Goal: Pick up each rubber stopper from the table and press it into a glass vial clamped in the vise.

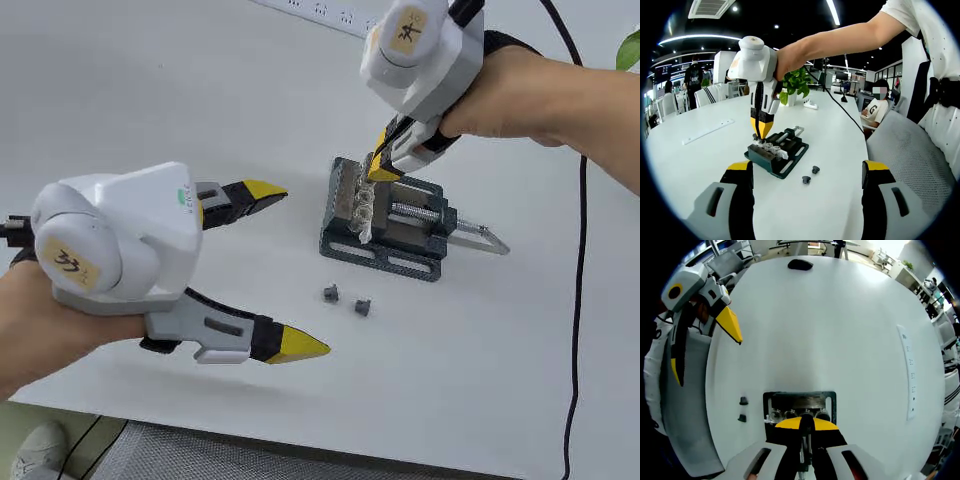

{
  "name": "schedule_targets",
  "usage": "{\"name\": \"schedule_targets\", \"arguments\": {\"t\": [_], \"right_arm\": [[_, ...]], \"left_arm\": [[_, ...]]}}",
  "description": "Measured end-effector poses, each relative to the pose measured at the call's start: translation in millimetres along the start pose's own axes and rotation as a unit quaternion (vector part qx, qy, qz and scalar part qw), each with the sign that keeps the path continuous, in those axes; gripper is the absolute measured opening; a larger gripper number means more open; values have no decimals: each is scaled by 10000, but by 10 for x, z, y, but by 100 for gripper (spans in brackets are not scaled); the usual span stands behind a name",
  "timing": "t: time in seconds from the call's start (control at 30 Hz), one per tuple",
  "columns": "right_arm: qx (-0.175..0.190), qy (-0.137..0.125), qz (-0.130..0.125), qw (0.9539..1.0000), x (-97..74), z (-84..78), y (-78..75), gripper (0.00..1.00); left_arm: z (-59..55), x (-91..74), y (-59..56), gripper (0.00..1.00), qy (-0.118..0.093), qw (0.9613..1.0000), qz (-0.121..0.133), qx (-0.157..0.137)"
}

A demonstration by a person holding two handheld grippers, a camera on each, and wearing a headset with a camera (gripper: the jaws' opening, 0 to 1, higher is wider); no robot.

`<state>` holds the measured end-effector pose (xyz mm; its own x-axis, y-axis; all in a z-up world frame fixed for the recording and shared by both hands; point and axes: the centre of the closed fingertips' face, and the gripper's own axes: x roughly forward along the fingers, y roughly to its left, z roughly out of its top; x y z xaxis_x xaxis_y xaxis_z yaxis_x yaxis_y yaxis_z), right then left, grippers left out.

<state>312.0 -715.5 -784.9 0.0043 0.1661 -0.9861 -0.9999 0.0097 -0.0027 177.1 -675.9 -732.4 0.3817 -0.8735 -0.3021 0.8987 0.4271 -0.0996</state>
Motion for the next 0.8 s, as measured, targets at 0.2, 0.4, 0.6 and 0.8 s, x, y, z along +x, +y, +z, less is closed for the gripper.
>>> {"name": "schedule_targets", "arguments": {"t": [0.2, 0.4, 0.6, 0.8], "right_arm": [[67, -133, -44, 9999, 7, 12, -13, 2], [113, -220, -46, 9997, 12, 38, -7, 2], [147, -340, -82, 9993, -50, 68, 21, 2], [213, -445, -125, 9987, -81, 40, 11, 5]], "left_arm": [[6, -21, 7, 89, 27, 10000, 35, 25], [-9, -33, 14, 89, 43, 10000, 52, 18], [-3, -33, 2, 89, 68, 10000, 50, 24], [-13, -46, 15, 89, 94, 9999, 58, 45]]}}
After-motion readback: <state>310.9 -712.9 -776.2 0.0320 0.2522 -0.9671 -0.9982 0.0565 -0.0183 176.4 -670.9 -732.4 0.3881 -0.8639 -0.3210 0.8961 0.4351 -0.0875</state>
